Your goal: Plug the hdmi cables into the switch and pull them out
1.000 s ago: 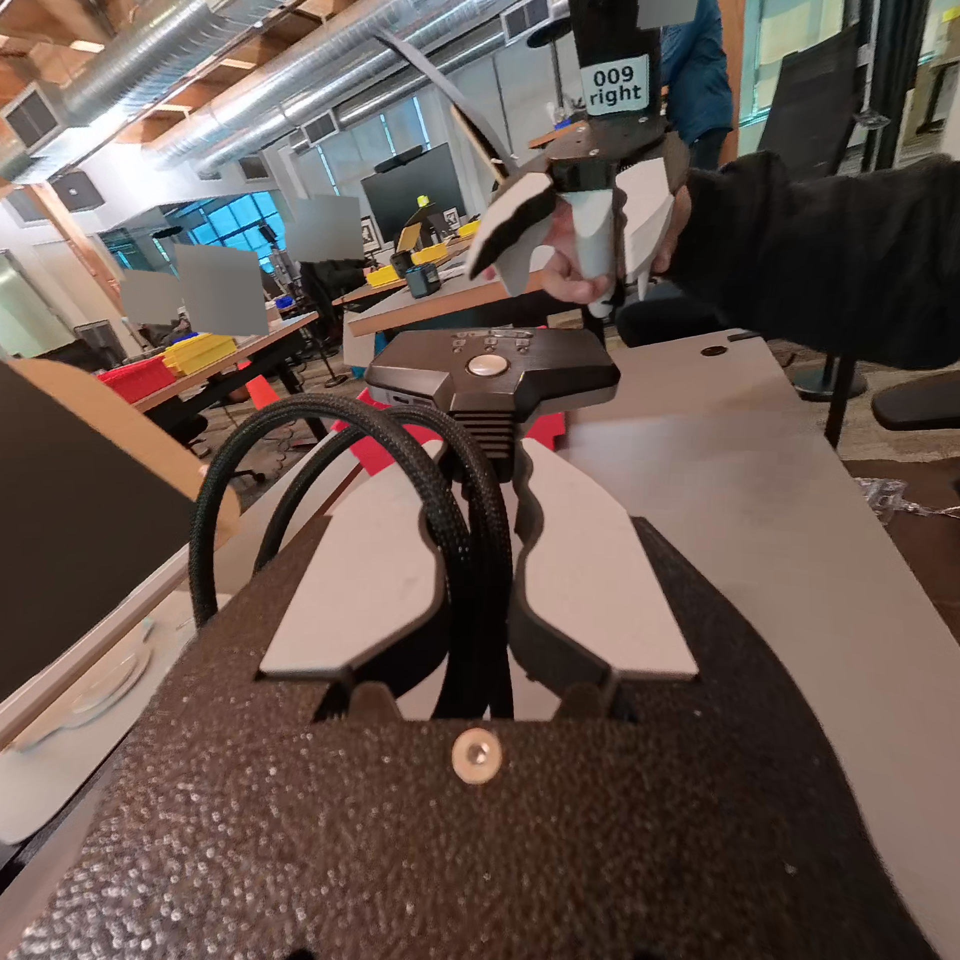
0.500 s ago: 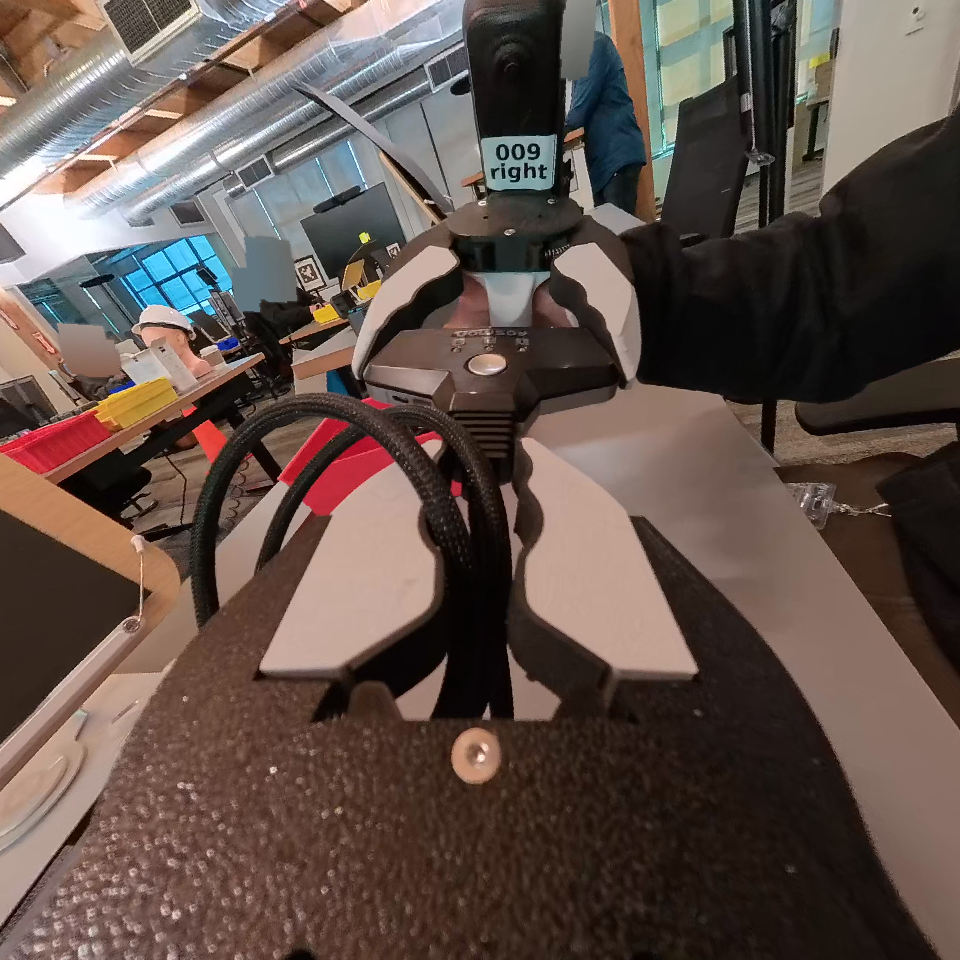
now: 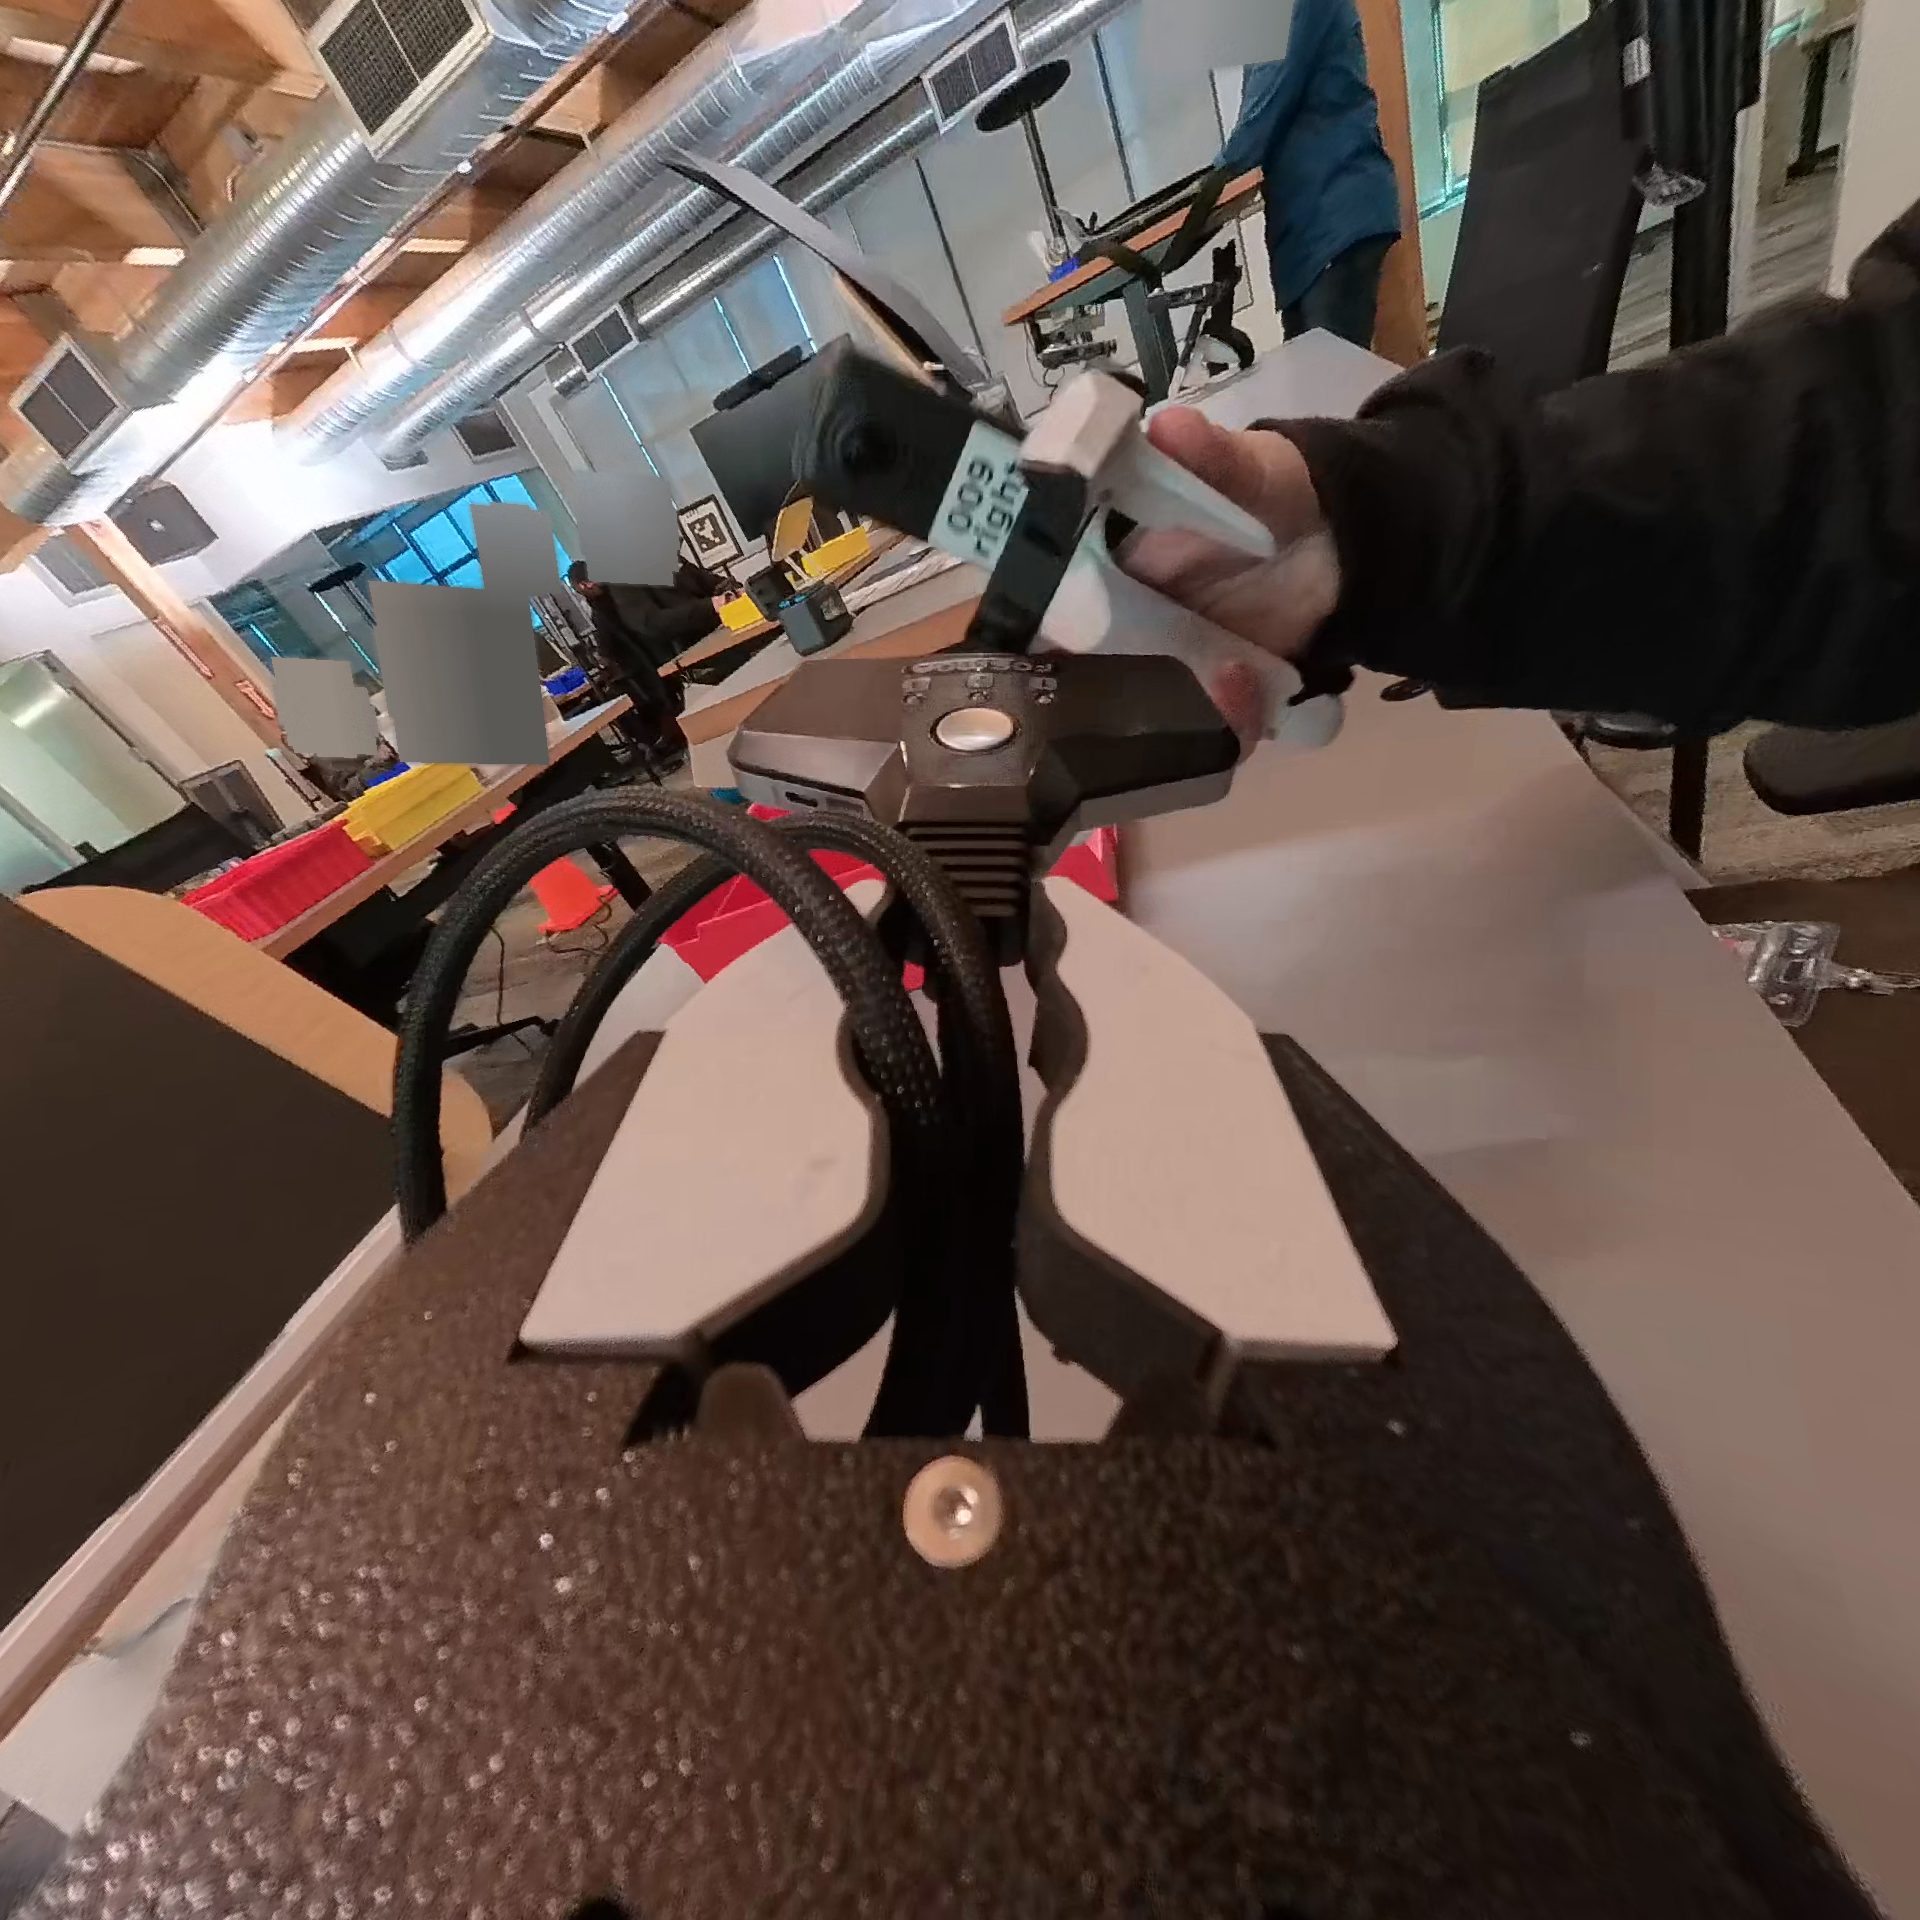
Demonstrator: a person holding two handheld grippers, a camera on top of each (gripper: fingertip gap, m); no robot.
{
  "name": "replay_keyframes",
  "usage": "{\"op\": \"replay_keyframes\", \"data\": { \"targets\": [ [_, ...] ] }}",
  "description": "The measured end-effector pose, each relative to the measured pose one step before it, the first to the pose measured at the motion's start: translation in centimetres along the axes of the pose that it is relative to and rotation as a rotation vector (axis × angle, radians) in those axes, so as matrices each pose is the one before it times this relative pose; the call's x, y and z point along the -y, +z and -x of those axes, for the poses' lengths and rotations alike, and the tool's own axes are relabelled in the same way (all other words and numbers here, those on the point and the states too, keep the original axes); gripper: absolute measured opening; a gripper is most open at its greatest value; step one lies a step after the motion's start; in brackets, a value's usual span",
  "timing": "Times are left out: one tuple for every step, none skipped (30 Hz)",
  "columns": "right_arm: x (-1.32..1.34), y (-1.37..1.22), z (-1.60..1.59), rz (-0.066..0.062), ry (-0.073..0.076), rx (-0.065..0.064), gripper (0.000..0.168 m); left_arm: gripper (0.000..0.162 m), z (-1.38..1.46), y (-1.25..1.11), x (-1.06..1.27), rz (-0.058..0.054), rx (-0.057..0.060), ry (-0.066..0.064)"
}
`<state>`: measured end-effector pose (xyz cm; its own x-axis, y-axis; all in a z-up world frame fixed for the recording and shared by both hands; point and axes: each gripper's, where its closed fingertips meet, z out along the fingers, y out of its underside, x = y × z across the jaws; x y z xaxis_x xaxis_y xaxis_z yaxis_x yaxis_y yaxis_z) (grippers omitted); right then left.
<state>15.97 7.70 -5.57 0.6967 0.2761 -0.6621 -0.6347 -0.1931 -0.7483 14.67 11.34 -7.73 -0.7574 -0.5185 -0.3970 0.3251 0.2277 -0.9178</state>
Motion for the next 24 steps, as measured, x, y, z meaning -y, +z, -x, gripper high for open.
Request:
{"op": "replay_keyframes", "data": {
  "targets": [
    [-0.142, 0.085, 0.142, -0.0124, 0.0917, 0.0484, 0.084, 0.022, -0.092, 0.083, 0.010, 0.0043, -0.0014, 0.0142],
    [-0.180, 0.123, -0.144, -0.0070, 0.0753, 0.0253, 0.074, 0.022, -0.122, 0.093, 0.001, 0.0067, -0.0015, 0.0190],
    [-0.154, 0.211, -0.104, -0.0029, 0.0494, 0.0229, 0.068, 0.022, -0.104, 0.115, -0.006, 0.0074, 0.0017, 0.0206],
    [-0.303, 0.260, 0.079, 0.0077, 0.0297, 0.0269, 0.065, 0.022, -0.104, 0.132, -0.025, 0.0074, -0.0015, 0.0129],
    [-0.590, 0.254, -0.128, 0.0319, 0.0111, 0.0075, 0.049, 0.022, -0.094, 0.135, -0.043, 0.0072, -0.0022, 0.0058],
    [-0.557, 0.250, -0.401, 0.0322, -0.0094, -0.0207, 0.027, 0.022, -0.042, 0.118, -0.045, 0.0047, 0.0023, 0.0073],
    [-0.189, 0.112, -0.232, 0.0084, -0.0217, -0.0154, 0.026, 0.022, -0.008, 0.025, -0.134, 0.0089, 0.0020, 0.0101],
    [-0.073, 0.012, -0.273, 0.0117, -0.0295, -0.0199, 0.025, 0.022, 0.015, -0.004, -0.209, 0.0134, 0.0009, 0.0074],
    [-0.194, -0.024, -0.330, 0.0235, -0.0415, -0.0270, 0.024, 0.022, -0.005, 0.047, -0.305, 0.0205, 0.0018, 0.0113],
    [-0.067, -0.073, -0.371, 0.0134, -0.0453, -0.0350, 0.023, 0.022, 0.050, 0.117, -0.387, 0.0275, 0.0081, 0.0141],
    [0.006, -0.090, -0.375, 0.0101, -0.0515, -0.0407, 0.023, 0.022, 0.104, 0.191, -0.391, 0.0306, 0.0109, 0.0093],
    [0.061, -0.132, -0.320, 0.0086, -0.0336, -0.0386, 0.023, 0.023, 0.116, 0.223, -0.358, 0.0279, 0.0116, 0.0011],
    [0.210, -0.165, -0.168, 0.0000, -0.0342, -0.0299, 0.023, 0.023, 0.156, 0.205, -0.181, 0.0144, 0.0135, -0.0068],
    [0.264, -0.223, -0.052, -0.0031, -0.0373, -0.0200, 0.023, 0.023, 0.258, 0.117, 0.071, -0.0026, 0.0225, -0.0078],
    [0.368, -0.316, 0.035, -0.0086, -0.0218, -0.0054, 0.022, 0.025, 0.419, -0.005, 0.305, -0.0173, 0.0347, -0.0015],
    [0.450, -0.393, 0.082, -0.0139, -0.0087, 0.0082, 0.023, 0.031, 0.632, -0.152, 0.570, -0.0310, 0.0492, 0.0041],
    [0.533, -0.454, -0.025, -0.0208, 0.0052, 0.0091, 0.022, 0.041, 0.798, -0.283, 0.794, -0.0403, 0.0619, 0.0050],
    [0.668, -0.532, -0.172, -0.0356, 0.0122, 0.0034, 0.022, 0.056, 0.891, -0.343, 0.842, -0.0411, 0.0671, 0.0039],
    [0.607, -0.550, -0.073, -0.0302, 0.0176, 0.0153, 0.022, 0.070, 0.893, -0.341, 0.778, -0.0352, 0.0650, 0.0038],
    [0.761, -0.612, -0.128, -0.0439, 0.0177, 0.0095, 0.022, 0.075, 0.646, -0.308, 0.629, -0.0248, 0.0453, 0.0070],
    [0.824, -0.633, -0.035, -0.0494, 0.0143, 0.0108, 0.022, 0.075, 0.337, -0.238, 0.433, -0.0119, 0.0201, 0.0089],
    [0.687, -0.603, 0.191, -0.0327, 0.0061, 0.0212, 0.022, 0.075, 0.159, -0.178, 0.339, -0.0054, 0.0072, 0.0073],
    [0.947, -0.669, 0.148, -0.0494, -0.0100, 0.0019, 0.022, 0.075, 0.132, -0.146, 0.366, -0.0081, 0.0075, 0.0035],
    [1.140, -0.706, 0.274, -0.0526, -0.0135, 0.0017, 0.022, 0.075, 0.112, -0.117, 0.431, -0.0138, 0.0084, 0.0009]
  ]
}}
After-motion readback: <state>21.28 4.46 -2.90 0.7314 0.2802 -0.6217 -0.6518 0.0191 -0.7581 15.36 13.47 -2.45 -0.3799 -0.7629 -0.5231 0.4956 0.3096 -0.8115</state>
